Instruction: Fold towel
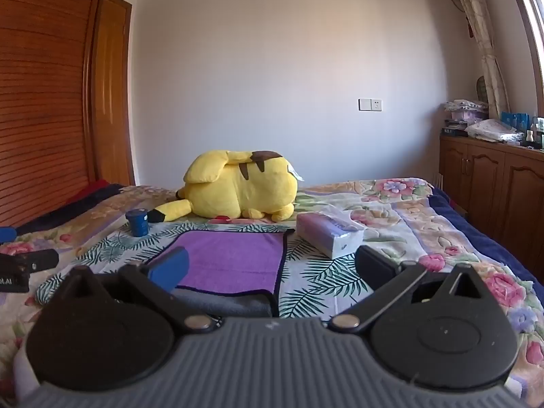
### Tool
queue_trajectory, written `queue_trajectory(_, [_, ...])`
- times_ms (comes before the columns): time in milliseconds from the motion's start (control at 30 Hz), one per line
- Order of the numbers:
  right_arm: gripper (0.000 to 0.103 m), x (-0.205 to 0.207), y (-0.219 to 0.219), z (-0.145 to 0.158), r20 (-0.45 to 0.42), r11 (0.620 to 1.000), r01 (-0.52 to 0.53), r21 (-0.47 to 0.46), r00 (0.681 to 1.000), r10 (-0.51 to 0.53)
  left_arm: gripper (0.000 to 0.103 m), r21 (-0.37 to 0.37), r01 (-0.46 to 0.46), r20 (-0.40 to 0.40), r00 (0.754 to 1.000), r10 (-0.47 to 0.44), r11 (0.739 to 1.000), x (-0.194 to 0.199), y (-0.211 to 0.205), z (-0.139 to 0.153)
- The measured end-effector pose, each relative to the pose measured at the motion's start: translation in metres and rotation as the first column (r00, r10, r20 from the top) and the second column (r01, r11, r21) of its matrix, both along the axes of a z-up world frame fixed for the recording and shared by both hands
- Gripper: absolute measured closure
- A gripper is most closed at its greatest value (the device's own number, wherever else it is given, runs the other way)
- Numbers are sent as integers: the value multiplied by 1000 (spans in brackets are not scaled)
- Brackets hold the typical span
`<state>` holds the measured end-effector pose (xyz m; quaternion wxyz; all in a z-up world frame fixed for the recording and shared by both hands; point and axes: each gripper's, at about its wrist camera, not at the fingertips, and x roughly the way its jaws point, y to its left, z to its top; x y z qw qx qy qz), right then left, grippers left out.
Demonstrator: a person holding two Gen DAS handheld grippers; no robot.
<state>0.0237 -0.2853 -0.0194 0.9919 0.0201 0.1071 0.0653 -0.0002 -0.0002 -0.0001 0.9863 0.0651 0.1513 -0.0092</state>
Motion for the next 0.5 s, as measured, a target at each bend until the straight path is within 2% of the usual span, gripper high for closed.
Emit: queue_trajectory(500, [0,0,-1,1,3,1000,0,6,1000,0,0,0,1,2,1000,-1,1000,0,0,0])
